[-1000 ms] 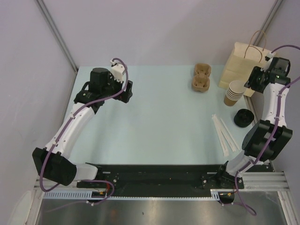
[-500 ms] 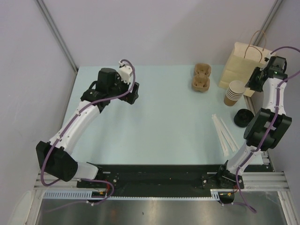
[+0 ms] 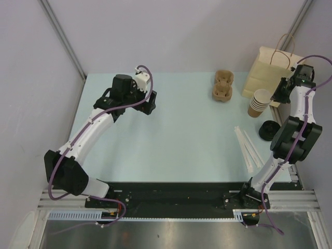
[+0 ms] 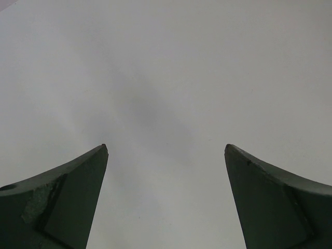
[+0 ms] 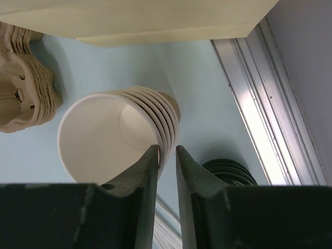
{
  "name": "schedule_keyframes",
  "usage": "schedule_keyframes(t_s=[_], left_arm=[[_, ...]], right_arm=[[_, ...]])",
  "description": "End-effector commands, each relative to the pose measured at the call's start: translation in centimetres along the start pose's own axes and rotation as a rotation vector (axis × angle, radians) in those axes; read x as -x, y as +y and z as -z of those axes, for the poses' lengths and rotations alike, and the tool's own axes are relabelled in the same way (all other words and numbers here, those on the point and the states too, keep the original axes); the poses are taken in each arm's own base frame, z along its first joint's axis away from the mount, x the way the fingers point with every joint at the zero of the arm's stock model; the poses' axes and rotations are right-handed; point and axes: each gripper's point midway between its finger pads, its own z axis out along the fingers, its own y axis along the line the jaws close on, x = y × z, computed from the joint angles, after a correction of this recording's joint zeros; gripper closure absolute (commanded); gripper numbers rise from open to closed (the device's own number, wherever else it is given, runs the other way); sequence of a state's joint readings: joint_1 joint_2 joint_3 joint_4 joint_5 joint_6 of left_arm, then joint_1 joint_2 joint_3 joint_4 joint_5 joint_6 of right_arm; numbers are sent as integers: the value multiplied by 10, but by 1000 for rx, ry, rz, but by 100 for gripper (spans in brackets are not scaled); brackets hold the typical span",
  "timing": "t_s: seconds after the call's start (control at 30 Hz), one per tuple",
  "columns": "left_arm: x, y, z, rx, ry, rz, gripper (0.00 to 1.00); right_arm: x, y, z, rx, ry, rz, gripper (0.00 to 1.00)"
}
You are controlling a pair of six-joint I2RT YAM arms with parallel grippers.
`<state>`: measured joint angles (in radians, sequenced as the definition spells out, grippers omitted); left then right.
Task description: Pack the takeout coffee
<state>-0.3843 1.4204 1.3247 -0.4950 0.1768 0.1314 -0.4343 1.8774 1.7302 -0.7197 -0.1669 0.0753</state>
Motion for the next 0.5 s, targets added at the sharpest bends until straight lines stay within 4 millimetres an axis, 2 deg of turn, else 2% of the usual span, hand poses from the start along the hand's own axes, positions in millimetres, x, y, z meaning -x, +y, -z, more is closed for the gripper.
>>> schedule_keyframes(t_s=[0.0,0.07,0.27,0.47], left_arm=[[27,-10,0,-38,-63,0,0],[29,-11,0,-42,-67,-4,1],[28,-13,-4,-46,-62,0,1],[29,-18,-7,-62,-63,-5,0]], right_arm=[[21,3,2,16,-60,-3,76],[21,2,1,17,-60,-7,86],[32,9,15,44,-84,-23,100],[44,16,34,90,-114,-50,100]])
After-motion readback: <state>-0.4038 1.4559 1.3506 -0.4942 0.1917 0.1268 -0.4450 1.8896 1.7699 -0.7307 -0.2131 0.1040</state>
